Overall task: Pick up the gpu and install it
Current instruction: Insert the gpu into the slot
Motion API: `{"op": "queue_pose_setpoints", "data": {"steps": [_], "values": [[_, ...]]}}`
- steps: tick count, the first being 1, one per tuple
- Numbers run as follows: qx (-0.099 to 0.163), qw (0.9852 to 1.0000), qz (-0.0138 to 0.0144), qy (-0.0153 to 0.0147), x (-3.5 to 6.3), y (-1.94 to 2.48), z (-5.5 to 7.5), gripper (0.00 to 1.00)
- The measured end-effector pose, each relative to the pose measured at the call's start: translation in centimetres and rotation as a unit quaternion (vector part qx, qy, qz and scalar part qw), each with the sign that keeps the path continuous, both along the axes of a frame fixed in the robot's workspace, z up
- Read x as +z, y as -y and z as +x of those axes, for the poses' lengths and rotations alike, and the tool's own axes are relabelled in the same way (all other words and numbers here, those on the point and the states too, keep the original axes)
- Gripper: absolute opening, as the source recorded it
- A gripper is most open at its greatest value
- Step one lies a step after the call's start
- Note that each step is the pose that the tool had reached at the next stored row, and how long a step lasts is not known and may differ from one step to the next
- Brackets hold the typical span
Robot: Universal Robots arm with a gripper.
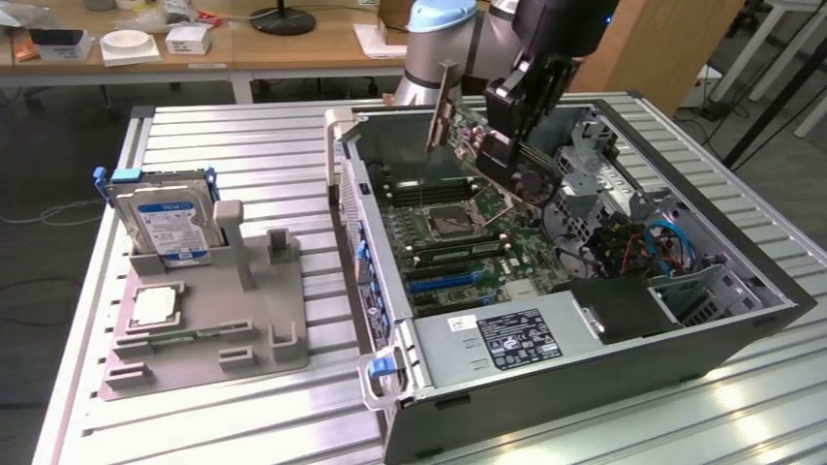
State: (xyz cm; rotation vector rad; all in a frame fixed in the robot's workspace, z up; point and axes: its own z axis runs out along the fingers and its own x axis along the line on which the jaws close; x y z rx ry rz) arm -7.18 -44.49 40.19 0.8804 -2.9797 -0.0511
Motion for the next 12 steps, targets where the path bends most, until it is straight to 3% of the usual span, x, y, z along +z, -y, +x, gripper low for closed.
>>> {"op": "queue_pose_setpoints", "data": {"steps": [6, 12], "values": [[0.039, 0.9993, 0.0, 0.0, -0.02, 0.0, 0.24, 0.26], [0.075, 0.9972, 0.0, 0.0, -0.03, 0.0, 0.56, 0.26]]}}
